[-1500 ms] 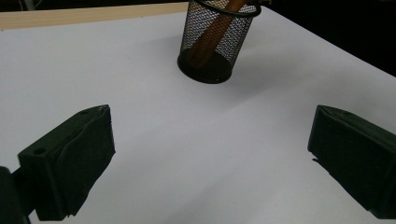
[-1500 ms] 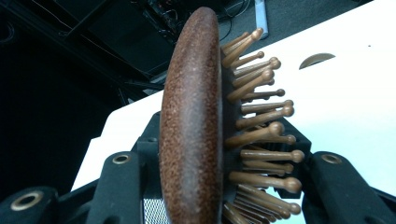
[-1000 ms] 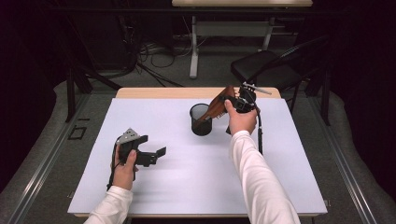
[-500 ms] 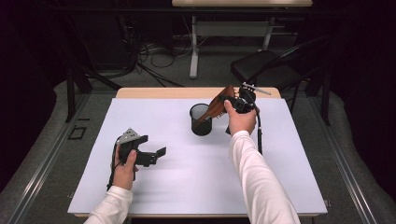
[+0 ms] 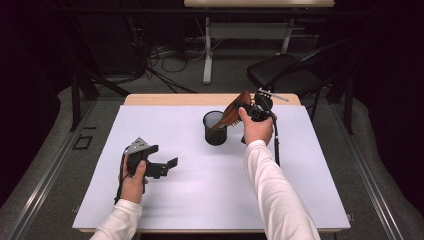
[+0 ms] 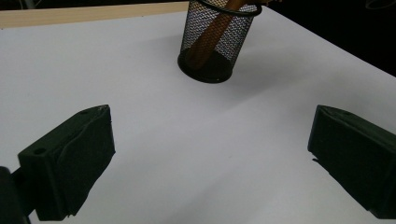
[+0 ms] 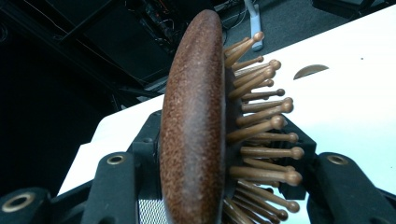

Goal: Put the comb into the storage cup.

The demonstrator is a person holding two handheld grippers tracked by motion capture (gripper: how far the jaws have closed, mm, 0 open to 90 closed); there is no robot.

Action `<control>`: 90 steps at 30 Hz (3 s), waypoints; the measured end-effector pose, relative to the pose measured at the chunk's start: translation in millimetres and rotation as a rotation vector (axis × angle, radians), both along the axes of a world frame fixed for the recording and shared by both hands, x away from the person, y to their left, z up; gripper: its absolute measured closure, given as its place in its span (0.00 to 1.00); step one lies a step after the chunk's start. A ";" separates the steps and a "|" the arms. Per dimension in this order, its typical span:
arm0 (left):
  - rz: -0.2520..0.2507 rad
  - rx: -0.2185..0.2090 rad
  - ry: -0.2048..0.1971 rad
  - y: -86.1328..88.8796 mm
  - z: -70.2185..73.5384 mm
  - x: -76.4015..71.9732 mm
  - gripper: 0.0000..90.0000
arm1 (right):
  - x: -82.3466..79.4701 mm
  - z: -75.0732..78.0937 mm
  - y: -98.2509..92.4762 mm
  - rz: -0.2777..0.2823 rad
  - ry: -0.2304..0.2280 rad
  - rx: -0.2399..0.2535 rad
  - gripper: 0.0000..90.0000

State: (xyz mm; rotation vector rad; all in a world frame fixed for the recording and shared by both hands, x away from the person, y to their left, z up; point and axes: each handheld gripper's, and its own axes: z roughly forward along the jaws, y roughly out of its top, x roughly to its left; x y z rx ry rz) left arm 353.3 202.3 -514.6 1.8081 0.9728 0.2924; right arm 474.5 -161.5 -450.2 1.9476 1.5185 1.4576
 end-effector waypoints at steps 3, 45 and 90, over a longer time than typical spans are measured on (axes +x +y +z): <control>0.000 -0.001 0.000 0.3 0.0 0.1 0.01 | 0.4 -0.3 -0.4 0.000 -0.003 0.001 0.51; -0.001 0.001 0.005 -0.2 -1.4 0.6 0.01 | 3.5 0.9 -3.6 0.042 -0.084 -0.071 0.32; 0.003 0.006 0.004 -0.7 -2.1 0.6 0.01 | -0.5 21.5 -34.0 -0.030 -0.151 -0.102 0.04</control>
